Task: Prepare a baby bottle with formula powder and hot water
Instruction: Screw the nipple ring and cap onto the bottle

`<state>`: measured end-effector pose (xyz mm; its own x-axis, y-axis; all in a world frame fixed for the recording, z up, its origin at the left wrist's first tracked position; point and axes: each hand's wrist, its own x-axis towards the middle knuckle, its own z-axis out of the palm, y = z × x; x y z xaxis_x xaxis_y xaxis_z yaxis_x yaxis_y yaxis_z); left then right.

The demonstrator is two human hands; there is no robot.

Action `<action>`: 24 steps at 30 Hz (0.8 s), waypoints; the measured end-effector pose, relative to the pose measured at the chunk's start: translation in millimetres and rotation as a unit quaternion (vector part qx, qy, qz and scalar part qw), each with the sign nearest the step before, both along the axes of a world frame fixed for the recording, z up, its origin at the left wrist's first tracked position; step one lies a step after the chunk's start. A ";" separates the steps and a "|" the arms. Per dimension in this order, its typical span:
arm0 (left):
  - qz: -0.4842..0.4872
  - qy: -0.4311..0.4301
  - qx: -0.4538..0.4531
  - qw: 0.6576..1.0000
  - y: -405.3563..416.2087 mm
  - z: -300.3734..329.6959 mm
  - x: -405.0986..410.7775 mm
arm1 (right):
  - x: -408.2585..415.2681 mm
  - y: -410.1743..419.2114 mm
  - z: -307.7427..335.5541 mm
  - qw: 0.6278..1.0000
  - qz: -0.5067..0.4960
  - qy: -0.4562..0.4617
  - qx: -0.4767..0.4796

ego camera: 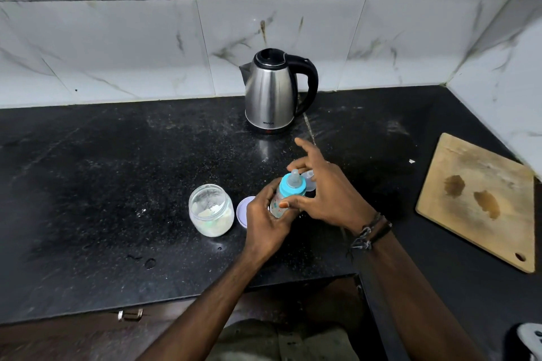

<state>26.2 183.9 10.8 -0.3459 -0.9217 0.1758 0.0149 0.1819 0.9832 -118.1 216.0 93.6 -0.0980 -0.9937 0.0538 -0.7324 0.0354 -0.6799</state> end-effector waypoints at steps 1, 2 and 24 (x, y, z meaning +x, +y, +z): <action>0.000 -0.003 -0.002 1.000 0.6 0.5 0.2 | -0.1 -0.4 -1.0 1.000 0.008 -0.012 0.003; -0.001 -0.005 -0.004 1.000 1.1 1.0 -0.3 | -1.2 -0.3 -1.4 1.000 0.010 -0.026 0.003; 0.007 0.002 0.002 1.000 -2.7 4.1 -1.9 | 2.1 2.0 6.3 0.995 -0.070 0.069 0.027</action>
